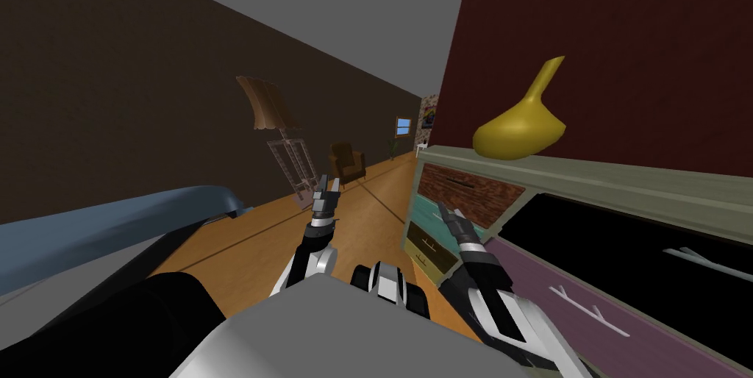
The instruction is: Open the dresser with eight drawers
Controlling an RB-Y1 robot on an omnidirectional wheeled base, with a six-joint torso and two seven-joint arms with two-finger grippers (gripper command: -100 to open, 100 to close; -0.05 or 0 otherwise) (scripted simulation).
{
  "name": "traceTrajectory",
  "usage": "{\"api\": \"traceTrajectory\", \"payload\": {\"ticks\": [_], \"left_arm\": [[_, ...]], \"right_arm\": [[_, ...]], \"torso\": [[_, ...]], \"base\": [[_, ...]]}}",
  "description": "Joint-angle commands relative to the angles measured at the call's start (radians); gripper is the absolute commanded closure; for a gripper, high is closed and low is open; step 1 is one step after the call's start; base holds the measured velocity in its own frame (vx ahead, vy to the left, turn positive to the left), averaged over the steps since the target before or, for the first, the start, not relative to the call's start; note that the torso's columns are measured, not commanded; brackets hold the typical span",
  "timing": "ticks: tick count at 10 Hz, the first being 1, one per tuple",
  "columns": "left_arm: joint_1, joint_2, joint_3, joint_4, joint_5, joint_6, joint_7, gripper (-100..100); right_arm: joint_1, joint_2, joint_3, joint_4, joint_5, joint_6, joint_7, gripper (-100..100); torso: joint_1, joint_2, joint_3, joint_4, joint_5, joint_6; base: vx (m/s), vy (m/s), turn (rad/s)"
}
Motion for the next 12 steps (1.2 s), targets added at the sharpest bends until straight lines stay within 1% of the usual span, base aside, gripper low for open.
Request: {"api": "traceTrajectory", "payload": {"ticks": [1,2,3,4,6,7,8,9,10,11,12], "left_arm": [[0.0,0.0,0.0,0.0,0.0,0.0,0.0,0],[0.0,0.0,0.0,0.0,0.0,0.0,0.0,0],[0.0,0.0,0.0,0.0,0.0,0.0,0.0,0],[0.0,0.0,0.0,0.0,0.0,0.0,0.0,0],[0.0,0.0,0.0,0.0,0.0,0.0,0.0,0],[0.0,0.0,0.0,0.0,0.0,0.0,0.0,0],[0.0,0.0,0.0,0.0,0.0,0.0,0.0,0],[0.0,0.0,0.0,0.0,0.0,0.0,0.0,0],[0.0,0.0,0.0,0.0,0.0,0.0,0.0,0],[0.0,0.0,0.0,0.0,0.0,0.0,0.0,0],[0.0,0.0,0.0,0.0,0.0,0.0,0.0,0]], "right_arm": [[-0.001,-0.004,-0.001,0.004,0.059,0.017,0.009,-100],[-0.012,-0.006,-0.006,0.025,0.099,0.045,0.027,-100],[-0.012,-0.006,-0.006,0.025,0.131,0.045,0.027,-100],[-0.022,-0.007,-0.01,0.047,0.161,0.073,0.044,-100],[-0.022,-0.007,-0.01,0.047,0.21,0.073,0.044,-100],[-0.032,-0.009,-0.014,0.07,0.244,0.102,0.061,-100],[-0.032,-0.009,-0.014,0.07,0.274,0.102,0.061,-100],[-0.032,-0.009,-0.014,0.07,0.285,0.102,0.061,-100],[-0.041,-0.011,-0.018,0.094,0.325,0.131,0.077,-100],[-0.041,-0.011,-0.018,0.094,0.353,0.131,0.077,-100],[-0.049,-0.012,-0.021,0.119,0.383,0.161,0.092,-100]], "torso": [[0.0,-0.001,-0.001,0.0,0.0,0.0],[0.0,-0.001,-0.001,0.0,0.0,0.0],[0.002,-0.001,-0.001,0.0,0.001,0.0],[0.001,-0.002,-0.001,-0.001,0.001,0.0],[0.0,-0.003,-0.002,-0.002,0.0,-0.001],[-0.002,-0.002,-0.001,-0.001,-0.001,0.0],[-0.002,-0.004,-0.002,-0.002,-0.001,-0.001],[-0.002,-0.006,-0.004,-0.004,-0.002,-0.001],[-0.002,-0.006,-0.004,-0.003,-0.002,-0.002],[-0.001,-0.008,-0.005,-0.004,-0.002,-0.002],[-0.002,-0.01,-0.005,-0.005,-0.002,-0.002]], "base": [[0.012,0.028,-0.003],[0.02,0.056,0.035],[0.031,0.056,0.021],[0.037,0.074,0.03],[0.013,0.047,0.004],[0.018,0.042,0.021],[0.018,0.045,0.013],[0.004,0.021,-0.005],[0.01,0.043,0.022],[0.019,0.048,0.017],[0.02,0.061,0.004]]}}
